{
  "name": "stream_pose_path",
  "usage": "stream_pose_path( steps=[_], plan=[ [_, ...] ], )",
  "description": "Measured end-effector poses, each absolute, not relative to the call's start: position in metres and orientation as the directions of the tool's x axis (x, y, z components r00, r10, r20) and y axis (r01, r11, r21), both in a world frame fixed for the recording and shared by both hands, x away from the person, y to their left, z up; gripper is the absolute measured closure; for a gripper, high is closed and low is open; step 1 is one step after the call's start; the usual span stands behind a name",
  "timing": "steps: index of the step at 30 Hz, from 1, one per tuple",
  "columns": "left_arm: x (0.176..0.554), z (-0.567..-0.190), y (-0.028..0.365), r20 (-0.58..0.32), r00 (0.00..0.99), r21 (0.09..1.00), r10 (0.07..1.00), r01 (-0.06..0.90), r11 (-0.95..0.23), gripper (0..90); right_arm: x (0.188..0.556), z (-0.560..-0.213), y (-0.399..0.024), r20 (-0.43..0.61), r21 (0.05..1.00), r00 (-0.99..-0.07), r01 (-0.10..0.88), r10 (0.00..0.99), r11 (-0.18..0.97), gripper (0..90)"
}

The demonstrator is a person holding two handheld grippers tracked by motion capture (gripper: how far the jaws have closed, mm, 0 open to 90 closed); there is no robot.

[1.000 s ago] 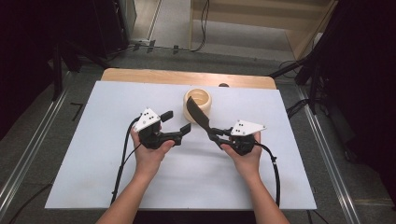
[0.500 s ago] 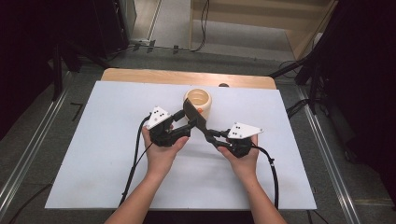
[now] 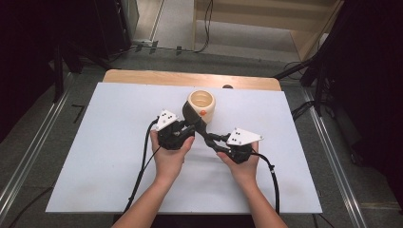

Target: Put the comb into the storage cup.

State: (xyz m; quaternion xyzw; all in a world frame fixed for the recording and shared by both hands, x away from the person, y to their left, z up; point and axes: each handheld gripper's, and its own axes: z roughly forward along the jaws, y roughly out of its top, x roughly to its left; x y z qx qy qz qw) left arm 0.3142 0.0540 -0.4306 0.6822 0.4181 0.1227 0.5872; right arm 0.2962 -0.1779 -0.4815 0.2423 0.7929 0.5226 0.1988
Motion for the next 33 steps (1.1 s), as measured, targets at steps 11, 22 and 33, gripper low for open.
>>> stream_pose_path(
  steps=[11,22,33],
  plan=[
    [0.316,-0.427,0.065,-0.427,0.665,0.882,0.613,0.456,0.120,84.2,0.297,-0.481,-0.177,-0.016,0.940,-0.813,0.186,0.582,0.286,45.1],
    [0.318,-0.422,0.078,-0.348,0.684,0.914,0.641,0.401,0.068,84.2,0.280,-0.484,-0.208,0.024,0.958,-0.705,0.220,0.709,0.186,0.0],
    [0.321,-0.420,0.081,-0.335,0.697,0.918,0.634,0.393,0.053,84.3,0.264,-0.490,-0.244,0.038,0.957,-0.626,0.248,0.779,0.152,0.0]
  ],
)
